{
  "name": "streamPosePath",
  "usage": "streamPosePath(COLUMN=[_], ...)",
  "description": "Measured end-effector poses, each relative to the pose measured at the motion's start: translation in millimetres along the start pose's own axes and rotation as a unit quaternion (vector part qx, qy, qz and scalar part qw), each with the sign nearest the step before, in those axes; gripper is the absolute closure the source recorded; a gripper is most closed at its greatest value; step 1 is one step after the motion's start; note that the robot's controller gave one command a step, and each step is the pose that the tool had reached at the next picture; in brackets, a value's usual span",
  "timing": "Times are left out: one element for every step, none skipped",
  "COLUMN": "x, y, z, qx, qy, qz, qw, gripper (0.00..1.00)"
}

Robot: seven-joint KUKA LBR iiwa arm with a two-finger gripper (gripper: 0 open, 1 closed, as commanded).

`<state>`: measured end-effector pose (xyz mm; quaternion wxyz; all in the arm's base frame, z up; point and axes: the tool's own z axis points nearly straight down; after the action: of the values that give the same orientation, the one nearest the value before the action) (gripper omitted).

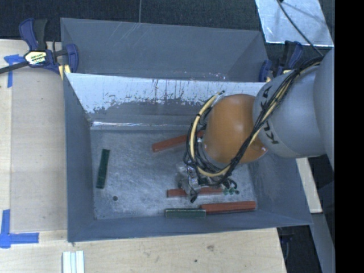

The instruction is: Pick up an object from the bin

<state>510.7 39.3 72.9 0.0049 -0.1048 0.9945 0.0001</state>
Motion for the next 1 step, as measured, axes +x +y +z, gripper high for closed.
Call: streamPosePath(x=[1.7], y=[0.3], z=[2.2], qx=[0.000], qy=[0.0026], qz=[0.000], qw=[1.0000], gripper=[0.00])
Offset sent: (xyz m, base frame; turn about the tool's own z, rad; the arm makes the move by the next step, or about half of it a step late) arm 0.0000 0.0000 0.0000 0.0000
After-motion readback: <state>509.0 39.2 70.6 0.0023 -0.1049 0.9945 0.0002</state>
